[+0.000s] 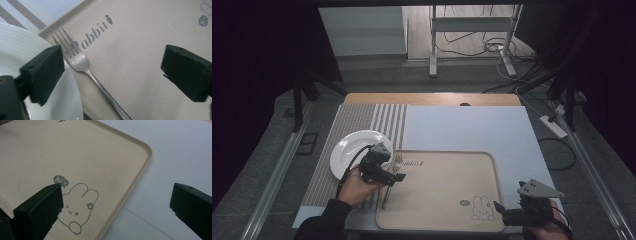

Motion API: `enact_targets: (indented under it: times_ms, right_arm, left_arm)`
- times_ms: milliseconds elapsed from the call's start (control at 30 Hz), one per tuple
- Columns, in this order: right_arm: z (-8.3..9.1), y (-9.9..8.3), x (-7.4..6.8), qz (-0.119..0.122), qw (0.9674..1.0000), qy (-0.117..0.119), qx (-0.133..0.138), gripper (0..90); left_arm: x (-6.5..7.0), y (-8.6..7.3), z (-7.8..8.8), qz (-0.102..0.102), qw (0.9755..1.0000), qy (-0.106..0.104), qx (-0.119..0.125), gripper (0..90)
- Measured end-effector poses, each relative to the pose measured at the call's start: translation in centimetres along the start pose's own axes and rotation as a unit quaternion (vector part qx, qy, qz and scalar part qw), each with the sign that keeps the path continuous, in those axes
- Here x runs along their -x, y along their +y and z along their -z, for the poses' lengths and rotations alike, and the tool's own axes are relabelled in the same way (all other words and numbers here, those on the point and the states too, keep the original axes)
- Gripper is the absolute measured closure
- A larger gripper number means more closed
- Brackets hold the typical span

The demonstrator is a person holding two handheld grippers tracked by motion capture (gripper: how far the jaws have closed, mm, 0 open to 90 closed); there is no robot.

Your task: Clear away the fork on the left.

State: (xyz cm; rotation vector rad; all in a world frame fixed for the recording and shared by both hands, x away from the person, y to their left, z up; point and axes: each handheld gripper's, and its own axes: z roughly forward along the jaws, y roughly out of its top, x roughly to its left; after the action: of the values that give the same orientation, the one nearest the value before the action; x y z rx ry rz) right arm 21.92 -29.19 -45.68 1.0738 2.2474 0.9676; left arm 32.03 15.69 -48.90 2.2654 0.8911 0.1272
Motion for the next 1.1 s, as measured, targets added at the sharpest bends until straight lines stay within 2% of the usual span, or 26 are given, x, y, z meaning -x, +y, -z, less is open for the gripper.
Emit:
enact_targets:
  times_ms: [67,233,700,1100]
  right_arm:
    - [0.0,0.0,0.0,0.0,1.0,0.0,0.0,0.0]
    - [0.0,0.0,0.0,0.001,1.0,0.0,0.0,0.0]
    - [0.0,0.0,0.0,0.0,1.0,0.0,-0.001,0.0]
    - [0.0,0.0,0.0,0.0,1.0,0.0,-0.001,0.0]
  left_arm:
    - [0.1,-0.1,0.1,-0.006,1.0,0.005,0.001,0.5]
    - [0.0,-0.4,0.3,0.003,1.0,-0.004,0.005,0.0]
    - [-0.4,-1.6,2.1,0.015,0.9992,-0.001,0.036,0.0]
    - [-0.8,-3.4,3.7,0.037,0.9979,0.003,0.053,0.0]
